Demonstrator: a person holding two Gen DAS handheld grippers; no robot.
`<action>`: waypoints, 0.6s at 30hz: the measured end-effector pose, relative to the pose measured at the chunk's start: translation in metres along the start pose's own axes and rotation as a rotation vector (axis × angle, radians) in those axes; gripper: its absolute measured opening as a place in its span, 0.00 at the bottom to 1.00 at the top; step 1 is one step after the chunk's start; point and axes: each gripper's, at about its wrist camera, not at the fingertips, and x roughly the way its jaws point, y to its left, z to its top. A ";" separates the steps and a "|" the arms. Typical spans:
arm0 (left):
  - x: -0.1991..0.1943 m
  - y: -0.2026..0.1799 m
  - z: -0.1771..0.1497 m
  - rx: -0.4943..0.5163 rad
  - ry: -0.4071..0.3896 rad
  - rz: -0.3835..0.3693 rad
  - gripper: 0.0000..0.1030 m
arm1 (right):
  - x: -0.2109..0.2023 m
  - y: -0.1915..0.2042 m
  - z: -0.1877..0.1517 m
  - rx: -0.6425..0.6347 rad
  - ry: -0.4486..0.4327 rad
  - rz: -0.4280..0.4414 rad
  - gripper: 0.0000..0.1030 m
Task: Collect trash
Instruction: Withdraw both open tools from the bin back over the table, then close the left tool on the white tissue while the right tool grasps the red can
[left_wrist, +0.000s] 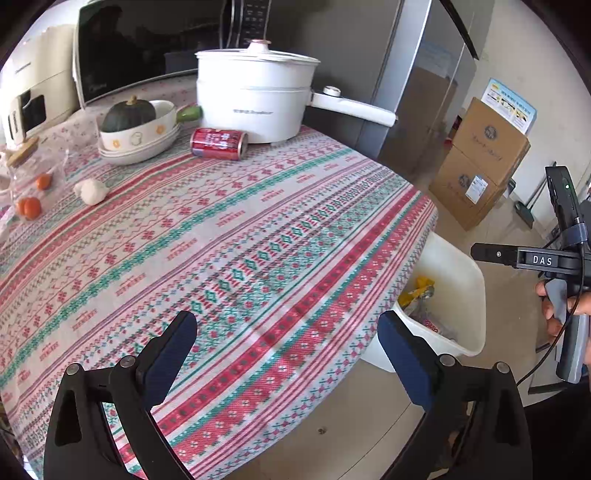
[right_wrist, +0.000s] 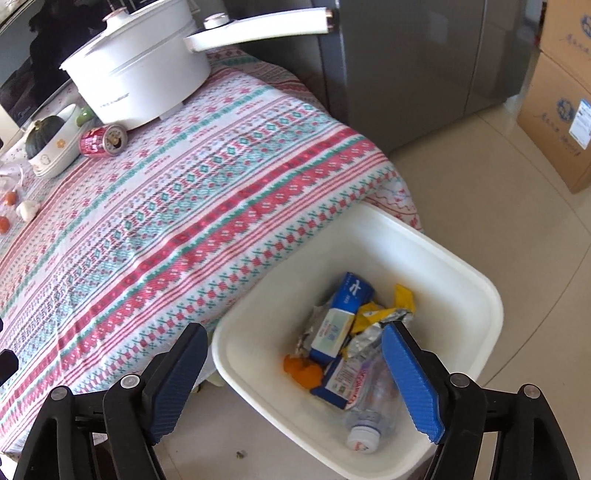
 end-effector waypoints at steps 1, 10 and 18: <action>-0.002 0.007 -0.001 -0.010 -0.002 0.009 0.97 | 0.002 0.008 0.001 -0.009 0.000 0.004 0.80; -0.015 0.066 -0.007 -0.097 -0.017 0.102 0.98 | 0.023 0.077 0.012 -0.069 0.005 0.059 0.81; -0.025 0.148 0.006 -0.213 -0.034 0.175 0.98 | 0.047 0.128 0.015 -0.178 0.015 0.061 0.82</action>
